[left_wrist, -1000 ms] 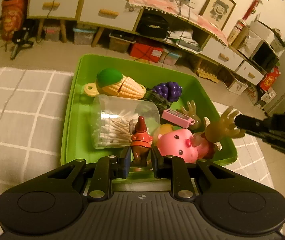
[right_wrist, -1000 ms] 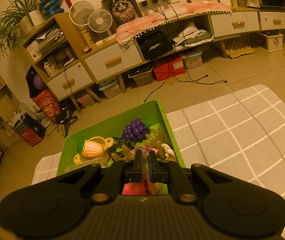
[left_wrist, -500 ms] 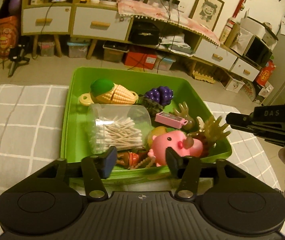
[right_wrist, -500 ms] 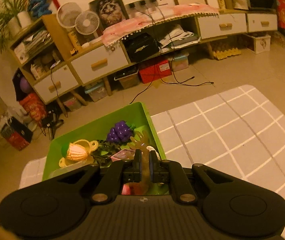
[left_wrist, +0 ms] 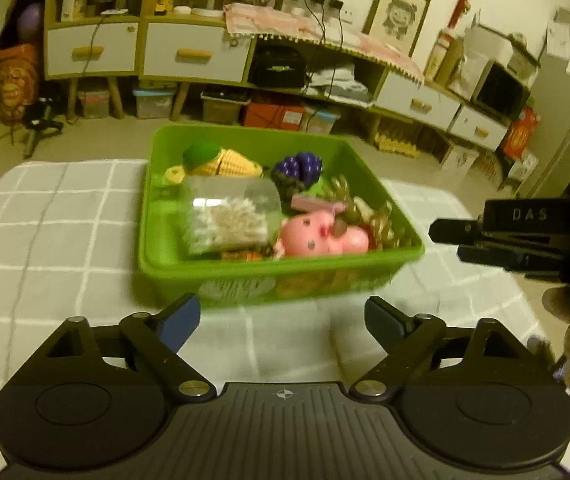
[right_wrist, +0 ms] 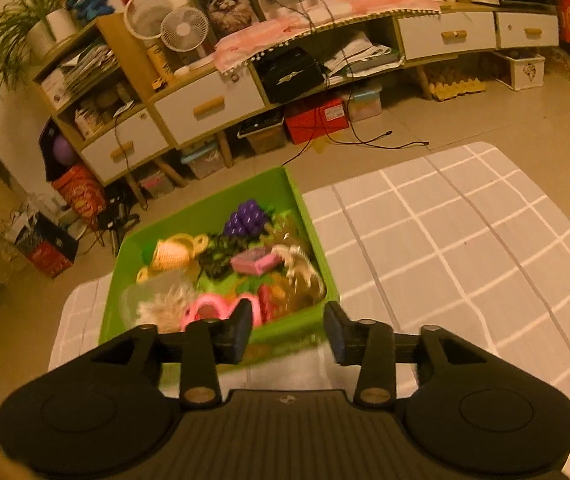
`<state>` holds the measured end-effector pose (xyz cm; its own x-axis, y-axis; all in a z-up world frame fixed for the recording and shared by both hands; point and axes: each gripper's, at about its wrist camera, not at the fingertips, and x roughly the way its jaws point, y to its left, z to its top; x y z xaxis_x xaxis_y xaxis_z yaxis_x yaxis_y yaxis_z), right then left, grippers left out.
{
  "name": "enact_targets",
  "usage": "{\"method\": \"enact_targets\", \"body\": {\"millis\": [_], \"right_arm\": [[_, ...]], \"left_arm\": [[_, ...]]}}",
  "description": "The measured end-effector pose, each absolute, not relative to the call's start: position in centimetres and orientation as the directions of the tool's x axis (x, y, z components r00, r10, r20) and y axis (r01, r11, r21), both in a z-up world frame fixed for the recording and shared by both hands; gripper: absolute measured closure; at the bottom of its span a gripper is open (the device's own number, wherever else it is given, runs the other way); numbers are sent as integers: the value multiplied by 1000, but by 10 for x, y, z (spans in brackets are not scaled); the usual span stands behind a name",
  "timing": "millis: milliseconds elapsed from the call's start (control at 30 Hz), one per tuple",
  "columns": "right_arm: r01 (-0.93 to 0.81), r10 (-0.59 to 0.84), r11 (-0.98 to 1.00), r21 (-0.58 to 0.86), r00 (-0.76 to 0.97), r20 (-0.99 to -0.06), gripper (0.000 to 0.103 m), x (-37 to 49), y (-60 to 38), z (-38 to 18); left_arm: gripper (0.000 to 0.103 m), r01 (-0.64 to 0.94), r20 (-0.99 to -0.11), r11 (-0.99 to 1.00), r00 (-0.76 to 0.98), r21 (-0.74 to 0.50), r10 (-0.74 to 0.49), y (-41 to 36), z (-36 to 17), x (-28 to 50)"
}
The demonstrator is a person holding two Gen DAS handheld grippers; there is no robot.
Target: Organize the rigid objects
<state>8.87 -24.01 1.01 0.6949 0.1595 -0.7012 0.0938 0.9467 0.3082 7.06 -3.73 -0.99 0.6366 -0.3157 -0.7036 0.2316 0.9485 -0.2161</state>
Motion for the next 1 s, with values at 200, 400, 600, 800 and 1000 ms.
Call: {"method": "enact_targets", "body": {"millis": [200, 400, 600, 800, 1000], "right_arm": [[30, 168, 965, 260, 691, -704, 52, 59, -224, 15], [-39, 163, 981, 192, 706, -689, 37, 28, -209, 17], [-35, 174, 977, 208, 694, -699, 34, 17, -208, 10], [-57, 146, 987, 150, 710, -689, 33, 12, -204, 12], [-78, 136, 990, 115, 708, -693, 31, 6, -196, 8]], "left_arm": [[6, 177, -722, 965, 640, -196, -264, -31, -8, 41], [2, 148, -716, 972, 658, -184, -235, -27, 0, 24], [2, 84, -720, 977, 664, -194, -200, -22, -5, 20], [2, 47, -733, 990, 667, -135, -132, -26, -11, 19], [2, 34, -733, 998, 677, -60, -67, -27, -12, 18]]}}
